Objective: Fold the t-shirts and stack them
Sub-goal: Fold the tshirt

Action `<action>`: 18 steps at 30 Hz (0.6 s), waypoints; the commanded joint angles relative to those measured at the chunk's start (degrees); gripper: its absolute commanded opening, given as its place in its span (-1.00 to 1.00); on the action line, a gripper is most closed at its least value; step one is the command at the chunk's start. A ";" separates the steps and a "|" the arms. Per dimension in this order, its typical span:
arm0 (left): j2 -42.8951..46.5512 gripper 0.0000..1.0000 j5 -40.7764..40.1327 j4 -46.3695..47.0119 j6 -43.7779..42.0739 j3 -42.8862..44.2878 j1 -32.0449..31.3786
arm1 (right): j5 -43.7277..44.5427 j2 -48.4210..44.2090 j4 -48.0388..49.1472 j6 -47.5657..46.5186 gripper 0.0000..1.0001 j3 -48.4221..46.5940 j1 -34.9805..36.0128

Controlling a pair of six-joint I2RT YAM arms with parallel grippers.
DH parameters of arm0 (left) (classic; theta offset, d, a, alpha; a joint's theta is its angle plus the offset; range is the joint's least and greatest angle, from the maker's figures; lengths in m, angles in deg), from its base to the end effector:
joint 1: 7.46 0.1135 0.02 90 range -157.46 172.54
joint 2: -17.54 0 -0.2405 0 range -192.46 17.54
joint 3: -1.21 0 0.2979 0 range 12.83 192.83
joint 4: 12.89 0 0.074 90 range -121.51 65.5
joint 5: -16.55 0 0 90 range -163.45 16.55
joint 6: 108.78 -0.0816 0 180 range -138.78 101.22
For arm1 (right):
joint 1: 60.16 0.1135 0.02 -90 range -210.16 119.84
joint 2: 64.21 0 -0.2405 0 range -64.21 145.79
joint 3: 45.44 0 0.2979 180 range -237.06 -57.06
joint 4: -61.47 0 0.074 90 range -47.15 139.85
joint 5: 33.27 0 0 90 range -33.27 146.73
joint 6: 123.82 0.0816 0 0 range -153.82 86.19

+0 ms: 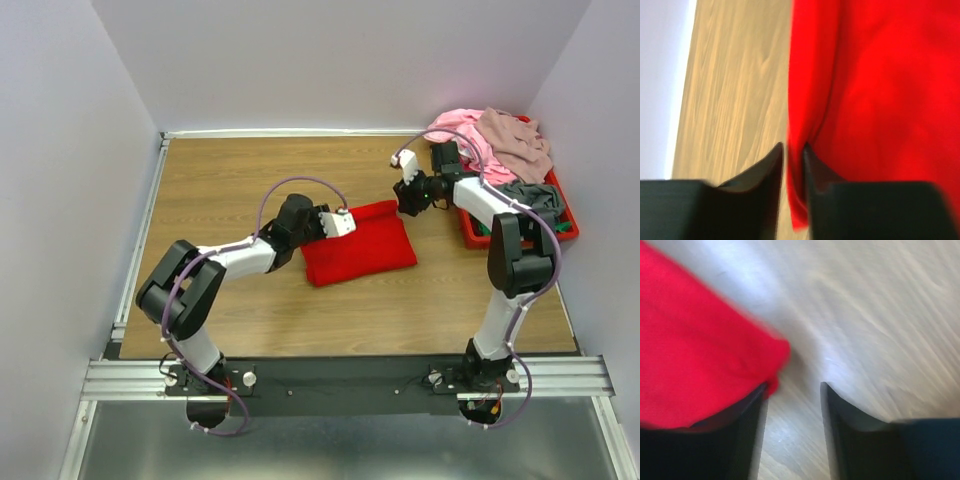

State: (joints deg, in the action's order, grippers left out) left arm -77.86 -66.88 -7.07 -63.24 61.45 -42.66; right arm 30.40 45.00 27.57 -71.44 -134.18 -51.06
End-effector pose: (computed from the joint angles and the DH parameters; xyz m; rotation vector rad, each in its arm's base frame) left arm 0.3389 -0.2505 0.1054 1.3846 1.5512 -0.0207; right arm 0.4524 0.1091 0.1168 -1.1221 2.1410 0.3556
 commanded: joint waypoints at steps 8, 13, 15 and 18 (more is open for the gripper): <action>7.31 0.88 -28.89 -6.79 25.20 11.59 3.29 | 9.21 -6.73 6.29 14.51 0.44 -0.76 -0.75; 21.11 0.97 -20.58 -15.66 46.00 5.98 7.42 | -4.77 -12.61 4.44 19.86 0.54 5.39 -0.67; 26.98 0.97 -7.66 -15.67 57.92 1.24 10.48 | -7.50 -13.84 4.18 21.97 0.55 8.37 -0.67; 31.57 0.96 2.03 -14.09 72.61 -9.40 11.38 | -10.06 -13.41 4.27 24.78 0.58 9.97 -0.75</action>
State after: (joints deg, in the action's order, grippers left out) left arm -48.87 -79.71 -16.60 -14.92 61.72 -32.26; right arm 27.08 30.68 32.99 -52.14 -126.97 -51.65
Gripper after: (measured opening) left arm 0.983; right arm 0.785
